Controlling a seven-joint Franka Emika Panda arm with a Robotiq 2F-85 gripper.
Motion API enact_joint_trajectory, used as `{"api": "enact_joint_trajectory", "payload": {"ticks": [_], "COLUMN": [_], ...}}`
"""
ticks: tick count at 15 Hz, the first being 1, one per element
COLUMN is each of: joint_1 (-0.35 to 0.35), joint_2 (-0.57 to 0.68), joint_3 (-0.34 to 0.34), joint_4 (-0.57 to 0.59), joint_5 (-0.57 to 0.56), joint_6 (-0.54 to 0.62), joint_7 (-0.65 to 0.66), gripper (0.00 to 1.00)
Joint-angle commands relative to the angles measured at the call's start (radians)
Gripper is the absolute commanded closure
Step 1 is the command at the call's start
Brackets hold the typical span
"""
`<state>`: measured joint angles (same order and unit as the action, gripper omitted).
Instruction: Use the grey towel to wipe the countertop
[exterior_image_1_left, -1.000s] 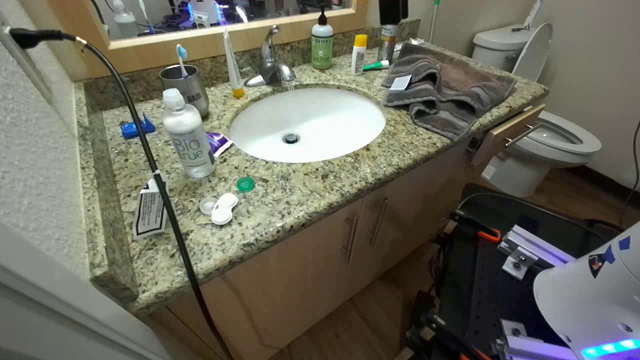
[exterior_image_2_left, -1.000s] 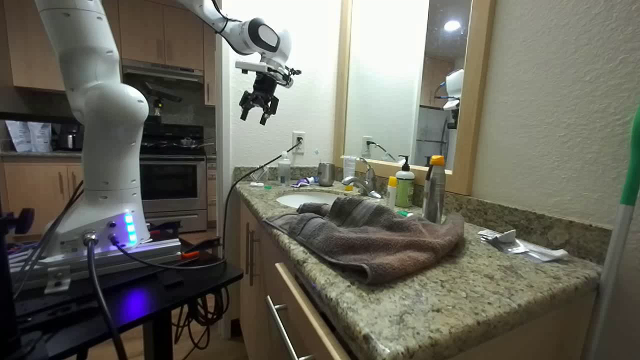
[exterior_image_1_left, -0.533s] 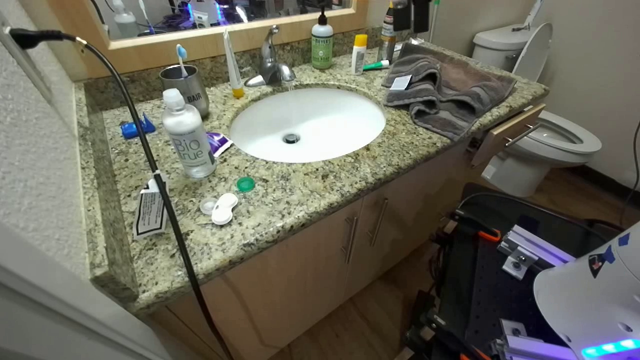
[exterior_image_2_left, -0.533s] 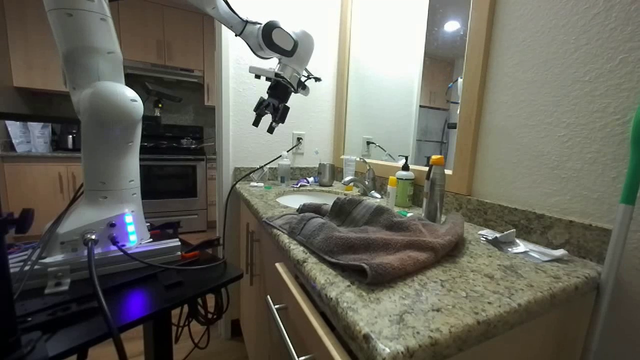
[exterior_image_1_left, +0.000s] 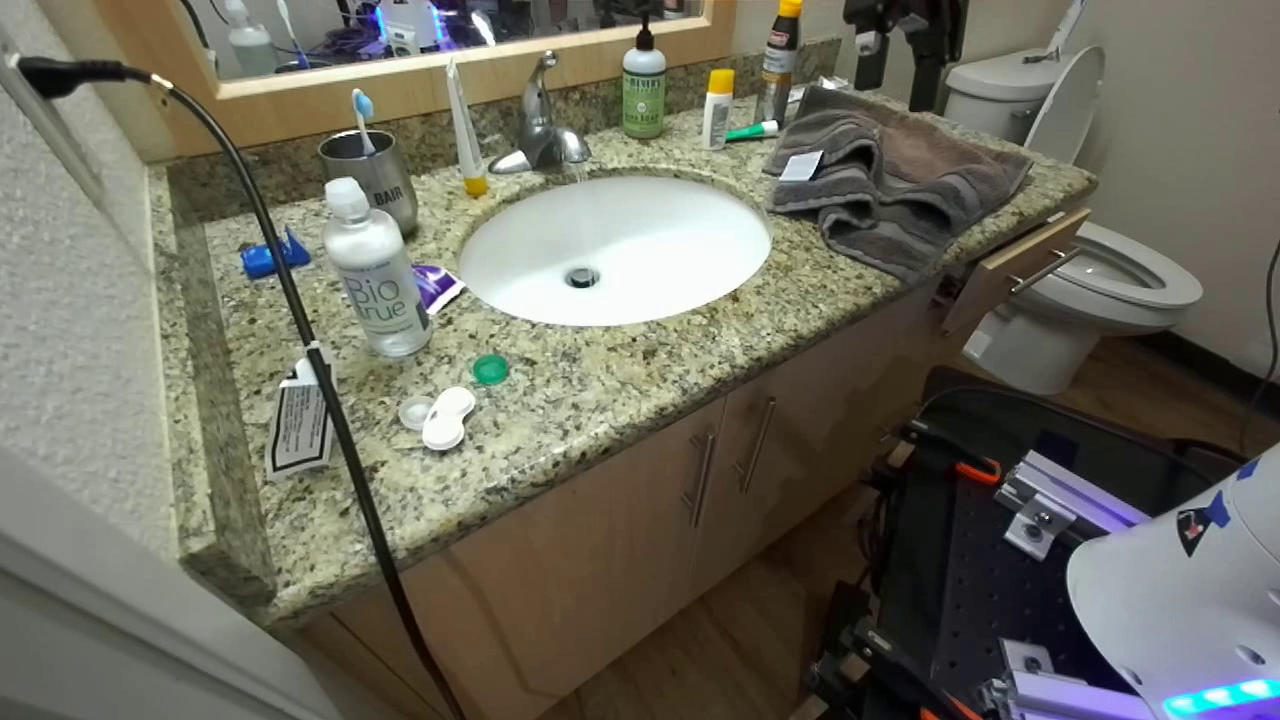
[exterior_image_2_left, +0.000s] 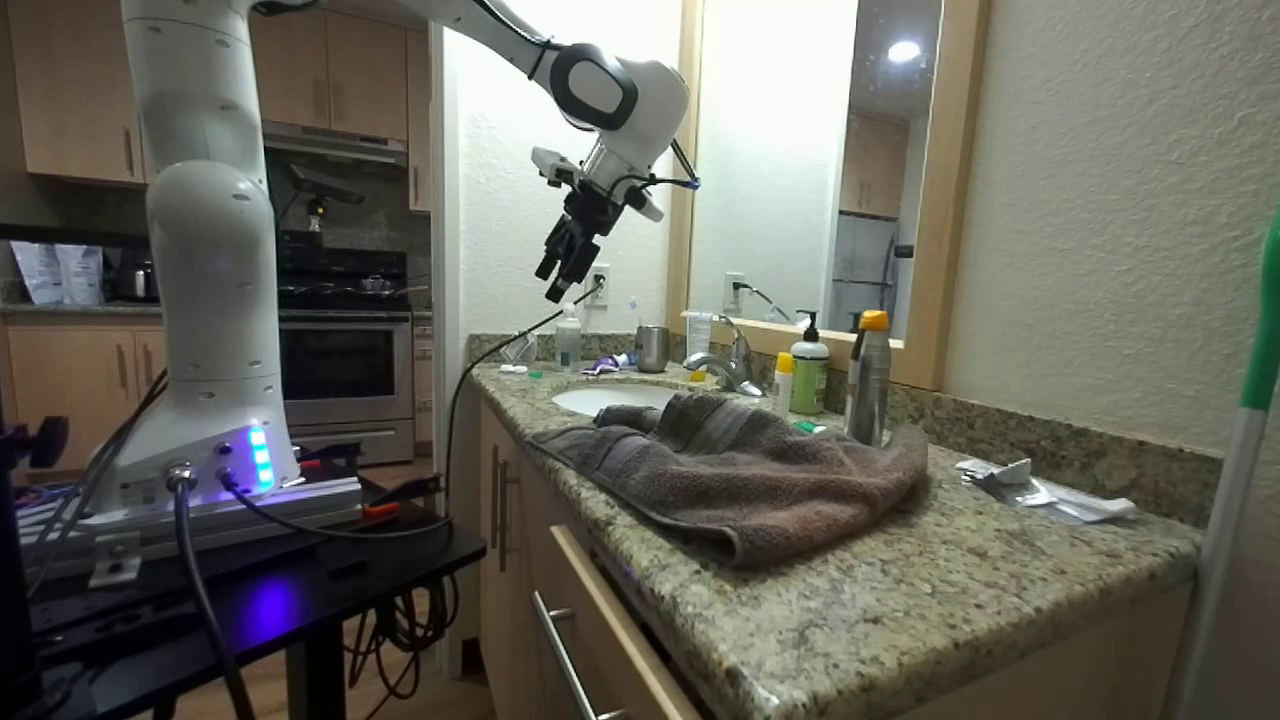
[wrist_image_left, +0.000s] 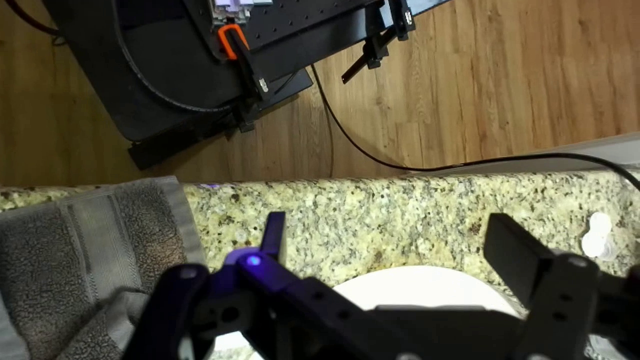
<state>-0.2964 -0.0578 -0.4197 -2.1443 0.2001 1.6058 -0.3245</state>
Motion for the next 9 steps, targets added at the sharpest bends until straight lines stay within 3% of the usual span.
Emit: {"api": "enact_joint_trajectory", "payload": {"ticks": [1, 5, 9], "joint_1": [-0.018, -0.050, -0.084], "joint_2": [0.012, 0.069, 0.107], "joint_3": [0.025, -0.001, -0.012], "joint_4": [0.004, 0.045, 0.031], "joint_5": [0.008, 0.079, 0.068], "joint_6": [0.050, 0.199, 0.400], "joint_7": [0.083, 0.203, 0.321], "gripper": [0.00, 0.00, 0.00]}}
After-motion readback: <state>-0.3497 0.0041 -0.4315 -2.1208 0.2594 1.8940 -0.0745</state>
